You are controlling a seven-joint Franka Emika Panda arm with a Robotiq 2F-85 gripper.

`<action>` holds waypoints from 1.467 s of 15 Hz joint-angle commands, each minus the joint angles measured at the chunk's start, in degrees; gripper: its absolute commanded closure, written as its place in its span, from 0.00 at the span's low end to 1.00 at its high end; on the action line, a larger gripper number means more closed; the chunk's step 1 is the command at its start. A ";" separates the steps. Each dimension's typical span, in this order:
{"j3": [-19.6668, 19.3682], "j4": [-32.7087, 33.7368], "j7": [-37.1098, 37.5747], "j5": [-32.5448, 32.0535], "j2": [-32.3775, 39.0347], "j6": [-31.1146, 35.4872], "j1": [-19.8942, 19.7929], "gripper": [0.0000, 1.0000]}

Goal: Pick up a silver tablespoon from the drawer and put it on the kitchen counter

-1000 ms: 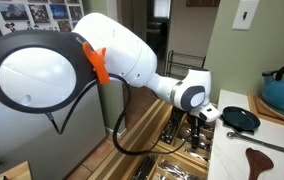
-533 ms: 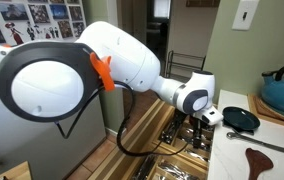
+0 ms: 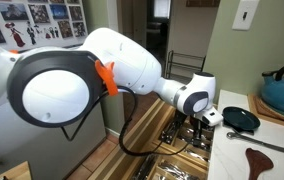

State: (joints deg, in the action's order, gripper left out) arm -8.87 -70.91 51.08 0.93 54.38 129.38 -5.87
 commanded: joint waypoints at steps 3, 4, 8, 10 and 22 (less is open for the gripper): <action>0.13 2.97 -1.51 2.28 2.59 0.99 -0.52 0.66; 0.12 3.18 -1.48 2.37 2.78 0.95 -0.53 0.68; 0.11 3.91 -1.49 2.53 3.52 0.64 -0.50 0.74; 0.14 4.03 -1.53 2.61 3.60 0.60 -0.53 0.80; -0.05 3.15 -1.15 2.57 1.81 0.98 -0.09 1.00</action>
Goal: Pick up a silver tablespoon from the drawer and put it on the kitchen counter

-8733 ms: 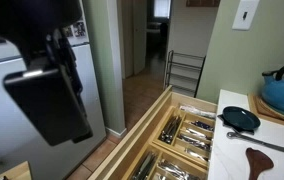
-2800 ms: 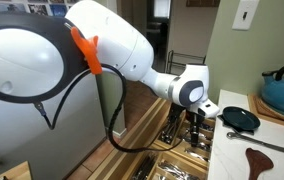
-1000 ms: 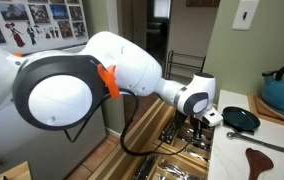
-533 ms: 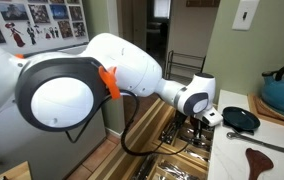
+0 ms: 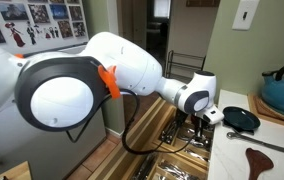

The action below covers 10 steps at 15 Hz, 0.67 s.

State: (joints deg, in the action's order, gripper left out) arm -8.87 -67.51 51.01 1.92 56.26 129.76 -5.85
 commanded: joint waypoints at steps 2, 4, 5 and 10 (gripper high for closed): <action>-0.23 -0.35 -0.86 1.43 -0.10 0.61 0.03 0.97; -0.19 -0.77 -1.02 1.42 -0.44 0.97 0.06 0.98; -0.17 -1.05 -1.04 1.46 -0.72 0.99 0.08 1.00; 0.09 -2.14 -1.59 1.73 -2.15 1.13 -0.15 1.00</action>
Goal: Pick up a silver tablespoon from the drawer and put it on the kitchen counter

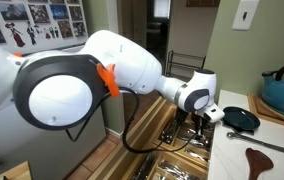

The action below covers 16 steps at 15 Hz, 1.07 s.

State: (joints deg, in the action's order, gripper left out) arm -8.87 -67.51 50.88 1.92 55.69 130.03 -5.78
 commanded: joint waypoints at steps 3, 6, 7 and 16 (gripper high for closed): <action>-0.95 -2.44 -0.60 0.86 -1.94 -0.36 0.26 0.66; -1.28 -3.71 -1.78 0.50 -2.76 -0.26 0.20 0.44; -1.22 -3.85 -2.12 0.65 -2.76 -0.30 0.09 0.40; -1.22 -4.50 -4.04 0.92 -1.74 -0.59 0.03 0.79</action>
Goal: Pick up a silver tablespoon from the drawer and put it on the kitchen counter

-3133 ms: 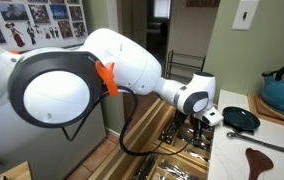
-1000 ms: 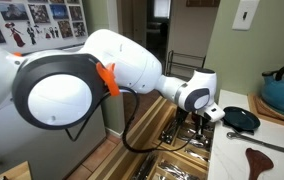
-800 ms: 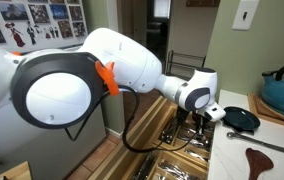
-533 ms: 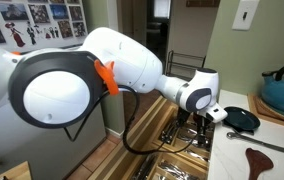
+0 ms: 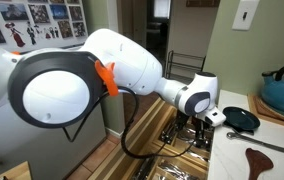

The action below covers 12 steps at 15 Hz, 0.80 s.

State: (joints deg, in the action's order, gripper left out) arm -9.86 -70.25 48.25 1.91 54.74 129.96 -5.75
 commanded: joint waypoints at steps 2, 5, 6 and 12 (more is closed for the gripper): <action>-0.29 -1.98 -1.40 0.91 -1.05 -0.35 0.10 0.98; -0.32 -2.30 -1.47 0.87 -1.24 -0.33 0.15 1.00; -0.35 -2.37 -1.47 0.84 -1.26 -0.33 0.19 1.00; -0.55 -2.90 -1.35 0.76 -1.58 -0.02 0.26 0.76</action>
State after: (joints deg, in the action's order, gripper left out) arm -9.90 -70.85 48.00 1.91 54.65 129.96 -5.70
